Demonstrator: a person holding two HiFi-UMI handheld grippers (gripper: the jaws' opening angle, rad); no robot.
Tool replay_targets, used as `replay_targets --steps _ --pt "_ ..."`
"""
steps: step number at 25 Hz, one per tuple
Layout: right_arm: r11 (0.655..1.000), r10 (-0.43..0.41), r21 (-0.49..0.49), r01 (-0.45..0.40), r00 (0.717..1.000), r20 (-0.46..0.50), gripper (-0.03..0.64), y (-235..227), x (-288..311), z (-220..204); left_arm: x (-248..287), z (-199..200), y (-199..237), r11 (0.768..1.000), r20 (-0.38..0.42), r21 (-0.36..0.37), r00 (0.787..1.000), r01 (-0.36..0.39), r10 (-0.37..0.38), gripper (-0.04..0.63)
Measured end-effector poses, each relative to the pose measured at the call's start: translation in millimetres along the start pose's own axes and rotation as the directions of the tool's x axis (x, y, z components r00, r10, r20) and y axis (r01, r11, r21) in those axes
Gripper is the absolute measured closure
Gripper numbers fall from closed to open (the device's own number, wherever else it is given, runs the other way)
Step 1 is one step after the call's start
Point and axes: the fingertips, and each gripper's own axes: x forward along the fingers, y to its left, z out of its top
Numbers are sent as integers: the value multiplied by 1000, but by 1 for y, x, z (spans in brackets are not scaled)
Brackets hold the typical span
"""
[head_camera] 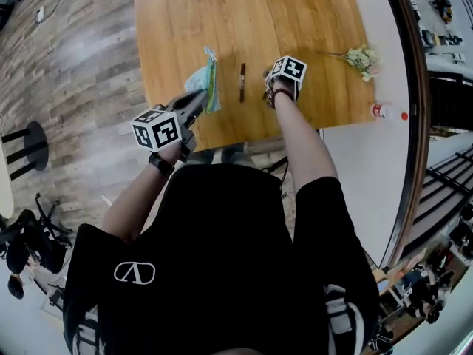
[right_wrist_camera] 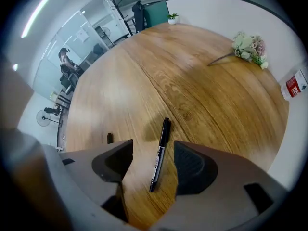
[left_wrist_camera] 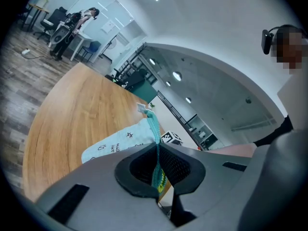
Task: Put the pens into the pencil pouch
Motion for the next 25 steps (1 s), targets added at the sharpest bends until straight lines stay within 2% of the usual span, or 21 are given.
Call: replay_targets --steps 5,10,17,20,23,25 --pt "999 -36 -1 36 997 -70 419 -9 12 -5 1 2 1 1000 0 -10 1000 -6 6 578" --pt "996 -90 -22 88 991 -103 562 -17 19 -9 2 4 6 1000 -1 -12 1000 -6 6 578" --pt "995 -84 -51 80 992 -95 571 -20 19 -9 6 -1 5 1000 -4 -20 1000 -2 2 578" --pt "997 -60 -45 58 997 -51 571 -16 6 -3 6 -1 4 1000 -5 -22 1000 2 -2 578" --pt "997 -11 -70 16 998 64 571 -6 -21 20 6 0 1 1000 -2 -21 1000 6 -6 578" --pt "995 30 -101 -14 988 154 571 1 -48 38 7 2 -4 1000 0 -17 1000 12 -12 578"
